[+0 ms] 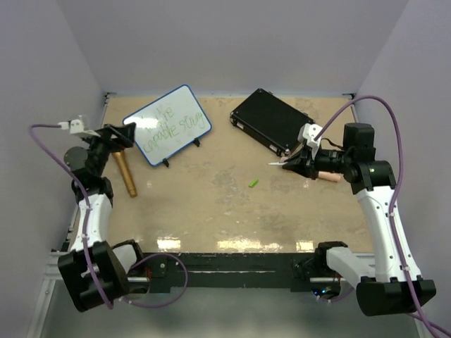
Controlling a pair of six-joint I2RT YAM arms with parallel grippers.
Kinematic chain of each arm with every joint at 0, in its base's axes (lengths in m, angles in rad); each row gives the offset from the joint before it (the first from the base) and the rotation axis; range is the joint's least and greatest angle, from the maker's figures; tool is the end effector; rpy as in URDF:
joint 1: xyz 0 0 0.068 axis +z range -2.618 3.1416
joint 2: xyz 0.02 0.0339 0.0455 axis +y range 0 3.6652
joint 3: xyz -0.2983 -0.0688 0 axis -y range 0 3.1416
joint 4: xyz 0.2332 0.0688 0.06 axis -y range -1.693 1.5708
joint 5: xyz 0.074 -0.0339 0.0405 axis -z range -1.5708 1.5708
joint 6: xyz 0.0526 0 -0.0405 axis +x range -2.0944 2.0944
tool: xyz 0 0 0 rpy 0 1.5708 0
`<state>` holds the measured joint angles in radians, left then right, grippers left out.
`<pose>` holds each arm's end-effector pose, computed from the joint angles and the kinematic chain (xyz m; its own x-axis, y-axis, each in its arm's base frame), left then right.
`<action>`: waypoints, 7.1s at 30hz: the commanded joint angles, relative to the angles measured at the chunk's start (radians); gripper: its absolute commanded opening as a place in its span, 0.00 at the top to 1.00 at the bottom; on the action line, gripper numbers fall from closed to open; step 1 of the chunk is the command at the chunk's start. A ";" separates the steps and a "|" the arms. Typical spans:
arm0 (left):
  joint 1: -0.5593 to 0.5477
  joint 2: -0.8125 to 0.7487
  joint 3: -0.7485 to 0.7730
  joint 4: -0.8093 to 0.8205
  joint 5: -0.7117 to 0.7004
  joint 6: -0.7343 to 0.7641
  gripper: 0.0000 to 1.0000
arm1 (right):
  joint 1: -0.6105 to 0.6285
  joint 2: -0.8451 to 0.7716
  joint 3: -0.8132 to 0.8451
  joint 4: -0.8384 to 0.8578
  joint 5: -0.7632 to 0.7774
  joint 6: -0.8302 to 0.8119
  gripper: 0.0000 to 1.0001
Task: Write a sentence on the whiteboard
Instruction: Pick up the pen cap from the center of the board, then insert the whiteboard marker without the cap into the whiteboard marker.
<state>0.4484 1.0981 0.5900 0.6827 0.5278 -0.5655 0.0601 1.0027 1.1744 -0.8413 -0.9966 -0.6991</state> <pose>0.2230 0.0779 0.3388 0.0934 -0.4688 -0.8784 0.1450 0.8792 -0.4538 0.1565 0.0537 0.4002 -0.0303 -0.3520 -0.9355 -0.9267 0.3607 -0.1057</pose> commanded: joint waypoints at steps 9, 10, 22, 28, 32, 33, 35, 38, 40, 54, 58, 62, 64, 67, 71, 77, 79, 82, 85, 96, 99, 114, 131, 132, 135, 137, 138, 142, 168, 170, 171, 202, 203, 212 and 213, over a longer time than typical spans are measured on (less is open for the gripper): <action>-0.693 -0.118 0.043 -0.531 -0.023 0.137 0.02 | -0.048 0.031 -0.022 0.045 0.042 0.043 1.00; -0.809 -0.101 0.051 -0.543 -0.043 0.150 0.05 | -0.052 0.033 -0.024 0.048 0.041 0.044 1.00; -1.209 0.506 0.453 -0.762 -0.299 0.280 0.32 | -0.112 0.066 -0.051 0.071 0.021 0.036 1.00; -1.231 0.767 0.685 -0.863 -0.325 0.325 0.49 | -0.124 0.103 -0.055 0.064 0.000 0.007 1.00; -1.241 0.887 0.800 -0.917 -0.330 0.346 0.52 | -0.132 0.119 -0.059 0.061 -0.010 -0.008 1.00; -1.248 0.901 0.815 -0.923 -0.327 0.348 0.52 | -0.134 0.120 -0.061 0.062 -0.013 -0.010 1.00; -1.254 0.937 0.856 -0.945 -0.318 0.357 0.53 | -0.135 0.126 -0.064 0.061 -0.019 -0.016 1.00; -1.260 0.990 0.909 -0.980 -0.316 0.368 0.55 | -0.140 0.129 -0.068 0.058 -0.023 -0.025 1.00; -1.261 1.019 0.932 -1.000 -0.315 0.371 0.57 | -0.143 0.129 -0.065 0.051 -0.023 -0.030 1.00; -1.284 1.056 0.952 -1.127 -0.387 0.411 0.69 | -0.146 0.119 -0.061 0.038 -0.031 -0.034 1.00; -1.300 1.066 0.962 -1.155 -0.403 0.427 0.70 | -0.148 0.119 -0.059 0.036 -0.025 -0.033 1.00; -1.311 1.079 0.969 -1.201 -0.460 0.432 0.73 | -0.149 0.106 -0.062 0.036 -0.020 -0.031 1.00; -1.309 1.077 0.962 -1.210 -0.495 0.435 0.81 | -0.151 0.103 -0.065 0.041 -0.017 -0.028 1.00; -1.309 1.076 0.969 -1.226 -0.526 0.440 0.86 | -0.151 0.106 -0.065 0.041 -0.016 -0.027 1.00; -1.309 1.065 0.967 -1.220 -0.519 0.463 1.00 | -0.151 0.105 -0.070 0.039 -0.008 -0.030 1.00; -1.307 0.956 0.857 -1.091 -0.500 0.496 1.00 | -0.151 0.100 -0.081 0.025 0.001 -0.049 1.00; -1.309 0.898 0.791 -1.049 -0.489 0.510 1.00 | -0.151 0.106 -0.085 0.021 0.001 -0.057 1.00; -1.307 0.835 0.710 -0.967 -0.480 0.532 1.00 | -0.151 0.122 -0.087 0.010 -0.007 -0.076 1.00; -1.309 0.795 0.662 -0.920 -0.480 0.558 1.00 | -0.152 0.135 -0.088 0.002 -0.013 -0.088 1.00; -1.311 0.827 0.689 -1.060 -0.591 0.613 0.86 | -0.151 0.172 -0.088 -0.027 -0.016 -0.134 1.00; -1.315 0.838 0.691 -1.062 -0.624 0.583 0.76 | -0.151 0.168 -0.093 -0.021 -0.016 -0.131 1.00; -1.329 0.904 0.706 -1.075 -0.603 0.538 0.69 | -0.151 0.163 -0.096 -0.016 -0.005 -0.117 1.00; -1.268 0.852 0.691 -1.175 -0.474 0.535 0.67 | -0.152 0.165 -0.093 -0.025 -0.008 -0.131 1.00; -1.265 0.859 0.697 -1.180 -0.474 0.533 0.69 | -0.151 0.166 -0.093 -0.025 -0.008 -0.131 1.00; -1.261 0.893 0.718 -1.198 -0.473 0.538 0.74 | -0.151 0.169 -0.090 -0.031 -0.008 -0.134 1.00; -1.261 0.913 0.726 -1.207 -0.476 0.546 0.80 | -0.151 0.166 -0.093 -0.030 -0.008 -0.135 1.00; -1.260 0.916 0.726 -1.207 -0.476 0.547 0.84 | -0.151 0.168 -0.093 -0.027 -0.007 -0.135 1.00; -1.260 0.916 0.708 -1.169 -0.473 0.559 1.00 | -0.151 0.181 -0.094 -0.028 -0.011 -0.138 1.00; -1.272 0.577 0.220 -0.416 -0.381 0.742 1.00 | 0.029 0.617 0.027 -0.104 -0.145 -0.214 1.00; -1.272 0.565 0.194 -0.381 -0.377 0.745 1.00 | 0.064 0.646 0.030 -0.035 -0.129 -0.149 1.00; -1.272 0.557 0.182 -0.367 -0.376 0.750 1.00 | 0.073 0.651 0.030 -0.012 -0.125 -0.105 1.00; -1.274 0.482 0.021 -0.112 -0.298 0.759 1.00 | 0.176 0.728 -0.025 0.173 -0.057 0.029 1.00; -1.274 0.480 0.021 -0.112 -0.296 0.759 1.00 | 0.175 0.728 -0.025 0.177 -0.057 0.032 1.00; -1.286 0.470 0.007 -0.084 -0.272 0.757 1.00 | 0.178 0.743 -0.027 0.177 -0.059 0.036 1.00; -1.287 0.471 0.008 -0.086 -0.272 0.757 1.00 | 0.178 0.743 -0.027 0.176 -0.059 0.036 1.00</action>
<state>-0.8272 1.6035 0.6067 0.5159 0.2222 0.1768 0.2302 1.7344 1.1515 -0.6811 -1.0565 -0.6716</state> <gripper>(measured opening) 0.063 0.135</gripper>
